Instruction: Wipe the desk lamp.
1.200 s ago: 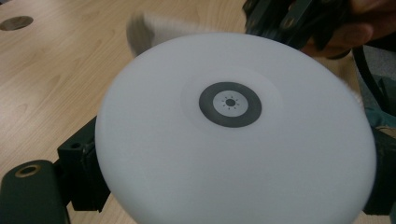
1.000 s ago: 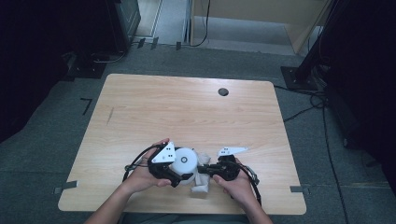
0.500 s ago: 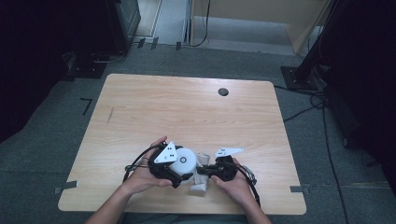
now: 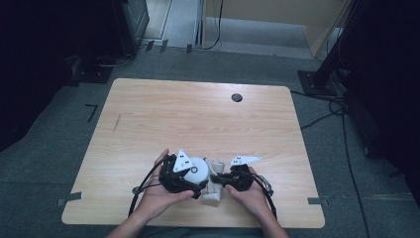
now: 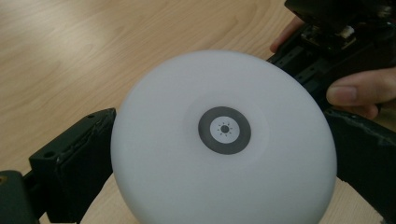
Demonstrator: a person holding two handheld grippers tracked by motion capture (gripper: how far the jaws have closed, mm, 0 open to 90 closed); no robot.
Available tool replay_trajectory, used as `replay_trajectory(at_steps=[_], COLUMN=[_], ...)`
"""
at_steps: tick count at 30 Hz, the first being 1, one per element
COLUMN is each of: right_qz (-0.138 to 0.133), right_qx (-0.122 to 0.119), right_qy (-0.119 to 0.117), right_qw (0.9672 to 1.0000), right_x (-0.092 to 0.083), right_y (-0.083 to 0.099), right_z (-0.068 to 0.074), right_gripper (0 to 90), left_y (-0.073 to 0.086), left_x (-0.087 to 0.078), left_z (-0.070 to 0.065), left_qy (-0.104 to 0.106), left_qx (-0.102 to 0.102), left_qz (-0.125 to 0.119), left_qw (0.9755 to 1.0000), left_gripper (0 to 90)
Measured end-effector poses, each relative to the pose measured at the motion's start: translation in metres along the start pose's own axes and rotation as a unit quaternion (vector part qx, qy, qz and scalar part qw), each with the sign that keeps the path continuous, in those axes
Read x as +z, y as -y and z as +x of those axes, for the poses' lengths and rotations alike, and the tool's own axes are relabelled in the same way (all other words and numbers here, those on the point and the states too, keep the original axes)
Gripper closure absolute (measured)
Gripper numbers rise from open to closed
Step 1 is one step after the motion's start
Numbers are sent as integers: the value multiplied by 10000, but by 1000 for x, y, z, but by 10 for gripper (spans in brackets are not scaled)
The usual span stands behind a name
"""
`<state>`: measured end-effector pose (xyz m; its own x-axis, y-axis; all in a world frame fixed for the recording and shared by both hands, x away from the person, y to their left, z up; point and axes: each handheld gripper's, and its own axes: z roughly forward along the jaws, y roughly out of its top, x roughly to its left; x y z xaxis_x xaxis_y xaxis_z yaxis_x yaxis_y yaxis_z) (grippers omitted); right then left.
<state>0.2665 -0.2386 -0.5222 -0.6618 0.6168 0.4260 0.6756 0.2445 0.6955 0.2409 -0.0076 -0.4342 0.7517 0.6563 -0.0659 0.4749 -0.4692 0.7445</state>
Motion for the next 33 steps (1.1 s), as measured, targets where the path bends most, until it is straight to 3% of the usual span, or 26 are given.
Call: replay_trajectory(at_steps=[3, 5, 8, 13, 16, 17, 21, 24, 26, 27, 28, 29, 32, 33], right_qz=[-3, -2, 4, 3, -1, 1, -9, -9, -21, -21, -24, -140, -217, -253], right_qx=[-11, -21, -53, -34, -39, -41, -42, -53, -94, -94, -88, 60, 52, 56], right_qy=[6, 17, 34, 15, 17, 21, 30, 65, 65, 65, 63, -140, -144, -165], right_qw=[10000, 10000, 10000, 10000, 10000, 10000, 10000, 10000, 9999, 9999, 9999, 9998, 9996, 9995], right_x=[0, 0, 0, 1, 1, 1, 1, 1, 1, 1, 1, 1, 1, 0], right_y=[0, 0, 0, 0, 0, 0, 0, 0, 0, 0, 0, -1, -3, -4], right_z=[0, 0, 1, 0, 0, 0, 1, 2, 4, 4, 4, 6, 9, 10], right_gripper=[825, 825, 825, 825, 825, 825, 825, 826, 827, 827, 828, 832, 835, 837], left_y=[-2, -2, -2, 0, 0, 0, 0, 0, 1, 1, 1, 1, 3, 3], left_x=[1, 4, 9, 11, 10, 10, 9, 9, 10, 10, 9, 9, 10, 10], left_z=[-6, -9, -10, -12, -15, -15, -9, -1, 7, 7, 13, 19, 28, 28], left_qy=[-335, -617, -755, -943, -884, -837, -642, -342, 37, 37, 318, 540, 793, 793], left_qx=[-192, -386, -525, -496, -280, -190, -144, 162, 463, 463, 693, 814, 1035, 1035], left_qz=[27, 13, 16, -39, -94, -102, -54, -56, -141, -141, -150, -168, -289, -289], left_qw=[9992, 9973, 9958, 9943, 9956, 9963, 9978, 9993, 9988, 9988, 9970, 9951, 9910, 9910], left_gripper=[0, 0, 0, 0, 87, 87, 88, 89, 90, 90, 90, 91, 91, 91])
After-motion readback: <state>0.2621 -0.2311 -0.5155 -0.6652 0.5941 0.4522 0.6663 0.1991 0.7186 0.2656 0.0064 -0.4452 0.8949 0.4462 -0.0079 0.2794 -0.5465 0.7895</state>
